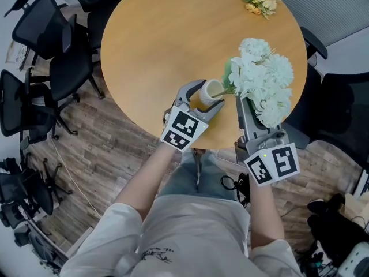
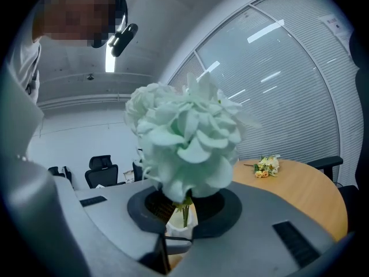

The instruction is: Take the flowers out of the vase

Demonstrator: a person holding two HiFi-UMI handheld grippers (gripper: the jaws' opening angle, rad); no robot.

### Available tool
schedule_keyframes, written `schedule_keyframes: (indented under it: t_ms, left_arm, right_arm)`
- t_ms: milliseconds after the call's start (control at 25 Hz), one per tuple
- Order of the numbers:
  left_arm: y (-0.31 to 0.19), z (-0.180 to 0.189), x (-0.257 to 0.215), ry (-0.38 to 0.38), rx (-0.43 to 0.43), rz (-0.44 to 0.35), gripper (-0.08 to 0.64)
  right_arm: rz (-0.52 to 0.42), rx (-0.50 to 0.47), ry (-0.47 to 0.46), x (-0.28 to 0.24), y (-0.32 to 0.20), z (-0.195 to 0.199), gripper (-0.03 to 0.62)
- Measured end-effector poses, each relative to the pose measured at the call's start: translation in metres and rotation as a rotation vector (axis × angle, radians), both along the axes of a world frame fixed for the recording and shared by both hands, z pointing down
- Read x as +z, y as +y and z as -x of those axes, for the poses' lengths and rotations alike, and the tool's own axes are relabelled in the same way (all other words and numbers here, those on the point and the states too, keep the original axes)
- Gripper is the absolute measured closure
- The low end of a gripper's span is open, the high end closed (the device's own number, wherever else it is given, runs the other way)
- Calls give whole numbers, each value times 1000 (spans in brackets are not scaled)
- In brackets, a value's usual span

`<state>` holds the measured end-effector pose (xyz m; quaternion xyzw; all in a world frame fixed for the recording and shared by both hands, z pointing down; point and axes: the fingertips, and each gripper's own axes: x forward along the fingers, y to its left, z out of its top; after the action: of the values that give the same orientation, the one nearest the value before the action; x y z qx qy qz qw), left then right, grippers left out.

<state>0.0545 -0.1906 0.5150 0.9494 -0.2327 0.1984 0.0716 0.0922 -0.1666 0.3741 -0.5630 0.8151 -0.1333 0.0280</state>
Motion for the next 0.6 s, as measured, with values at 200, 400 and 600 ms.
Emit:
schedule_keyframes:
  t_ms: [200,400,600]
  left_arm:
    - [-2,-1,3,-3,-1,-1,245]
    - [4,-15,-10,-6,2,-7,245]
    - [7,-24,-9,-13,1,-10,245]
  right_arm:
    - [-19,4,-1,-6,0,-3,541]
    - [-33,10,2,-27,9,-18,541]
    - [-45,14,-5,-34,16,-30,541]
